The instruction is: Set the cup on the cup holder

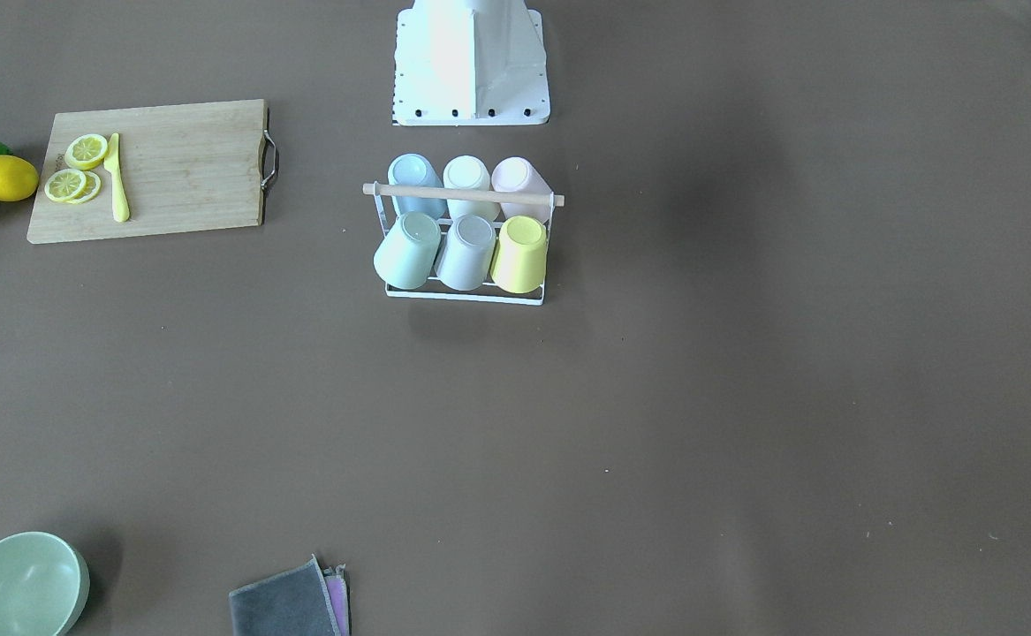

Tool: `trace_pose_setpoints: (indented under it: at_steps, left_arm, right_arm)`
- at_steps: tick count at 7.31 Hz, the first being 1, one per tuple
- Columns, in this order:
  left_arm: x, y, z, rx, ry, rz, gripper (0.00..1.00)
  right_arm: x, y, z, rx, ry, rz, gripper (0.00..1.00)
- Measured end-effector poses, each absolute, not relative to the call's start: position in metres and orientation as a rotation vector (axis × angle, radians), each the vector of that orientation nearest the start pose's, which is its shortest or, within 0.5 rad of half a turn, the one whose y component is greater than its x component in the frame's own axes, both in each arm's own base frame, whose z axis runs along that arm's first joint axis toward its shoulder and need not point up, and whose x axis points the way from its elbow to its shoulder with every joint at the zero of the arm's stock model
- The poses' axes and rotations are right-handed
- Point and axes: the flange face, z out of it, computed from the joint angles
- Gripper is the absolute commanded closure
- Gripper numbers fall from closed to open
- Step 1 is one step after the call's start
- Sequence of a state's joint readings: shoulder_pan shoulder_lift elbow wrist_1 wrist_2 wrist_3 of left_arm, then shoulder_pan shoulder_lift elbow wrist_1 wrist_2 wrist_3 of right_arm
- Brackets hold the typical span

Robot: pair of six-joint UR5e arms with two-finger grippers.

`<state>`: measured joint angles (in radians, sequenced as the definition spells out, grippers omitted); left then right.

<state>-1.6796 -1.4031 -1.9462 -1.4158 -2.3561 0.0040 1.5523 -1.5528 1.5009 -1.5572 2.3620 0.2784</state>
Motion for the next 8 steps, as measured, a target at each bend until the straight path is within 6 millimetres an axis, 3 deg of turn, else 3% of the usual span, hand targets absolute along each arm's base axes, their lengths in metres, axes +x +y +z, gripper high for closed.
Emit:
trace_pose_setpoints:
  at_steps: [5, 8]
  left_arm:
    - [-0.110, -0.412, 0.572, 0.086, 0.784, -0.089, 0.01]
    - [-0.112, -0.427, 0.567, 0.100, 0.785, -0.087, 0.01]
  right_arm:
    - [0.055, -0.496, 0.684, -0.152, -0.767, 0.263, 0.00]
    - [0.056, -0.496, 0.683, -0.151, -0.766, 0.264, 0.00]
